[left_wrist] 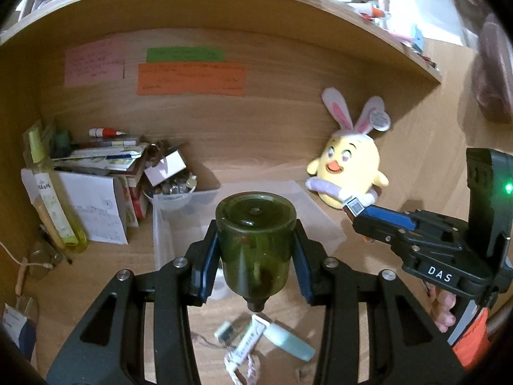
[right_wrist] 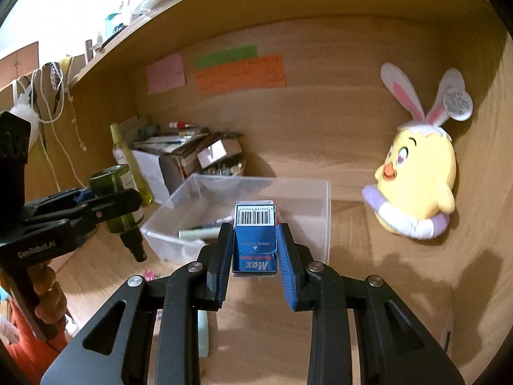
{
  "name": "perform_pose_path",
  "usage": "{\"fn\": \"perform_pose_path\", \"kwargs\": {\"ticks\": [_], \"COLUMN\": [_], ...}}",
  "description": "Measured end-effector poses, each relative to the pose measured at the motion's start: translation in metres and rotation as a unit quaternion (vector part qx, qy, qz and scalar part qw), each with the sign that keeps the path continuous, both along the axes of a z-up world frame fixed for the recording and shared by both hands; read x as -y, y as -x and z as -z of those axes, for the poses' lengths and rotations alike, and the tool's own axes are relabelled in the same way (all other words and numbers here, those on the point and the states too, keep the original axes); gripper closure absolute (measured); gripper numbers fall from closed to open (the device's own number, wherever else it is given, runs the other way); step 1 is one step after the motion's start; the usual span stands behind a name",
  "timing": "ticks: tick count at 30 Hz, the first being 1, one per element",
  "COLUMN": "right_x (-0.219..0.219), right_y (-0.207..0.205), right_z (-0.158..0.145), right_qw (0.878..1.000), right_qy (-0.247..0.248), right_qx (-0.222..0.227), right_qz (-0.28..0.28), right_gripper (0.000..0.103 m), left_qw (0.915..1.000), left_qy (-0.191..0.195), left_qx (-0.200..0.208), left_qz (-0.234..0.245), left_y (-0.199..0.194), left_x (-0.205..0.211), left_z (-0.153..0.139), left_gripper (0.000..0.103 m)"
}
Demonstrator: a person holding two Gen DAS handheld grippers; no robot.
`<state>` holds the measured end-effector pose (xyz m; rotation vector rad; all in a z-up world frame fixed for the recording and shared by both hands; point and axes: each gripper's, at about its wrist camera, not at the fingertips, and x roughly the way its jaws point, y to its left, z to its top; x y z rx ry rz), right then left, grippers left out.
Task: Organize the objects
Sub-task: 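Lower the green bottle and blue box into the clear box and release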
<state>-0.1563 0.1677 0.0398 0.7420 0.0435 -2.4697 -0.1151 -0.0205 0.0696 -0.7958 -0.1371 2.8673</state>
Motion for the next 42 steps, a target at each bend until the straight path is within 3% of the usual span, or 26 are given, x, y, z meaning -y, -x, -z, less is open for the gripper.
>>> {"fn": "perform_pose_path", "kwargs": {"ticks": [11, 26, 31, 38, 42], "right_x": [0.025, 0.068, 0.074, 0.075, 0.07], "right_y": [0.054, 0.107, 0.113, 0.111, 0.104], "right_z": [0.004, 0.069, 0.083, 0.08, 0.072], "right_qw": [1.0, 0.991, 0.988, 0.987, 0.989], "right_qy": [-0.014, -0.07, -0.091, -0.098, -0.087], "right_qx": [0.025, 0.116, 0.124, 0.123, 0.123], "right_qz": [0.008, -0.018, -0.011, -0.01, -0.01], "right_gripper": [0.078, 0.078, 0.078, 0.077, 0.066], "left_qw": [0.9979, 0.9912, 0.9911, 0.9926, 0.9949], "left_qy": [0.03, 0.027, 0.021, 0.004, 0.007], "left_qx": [0.025, 0.115, 0.121, 0.116, 0.096], "left_qz": [-0.052, -0.06, -0.052, -0.036, -0.03], "left_y": [0.047, 0.089, 0.09, 0.081, 0.068], "left_x": [0.024, 0.044, 0.044, 0.043, 0.039], "left_z": [0.016, 0.072, 0.074, 0.066, 0.053], "left_gripper": [0.062, 0.061, 0.061, 0.058, 0.045]}}
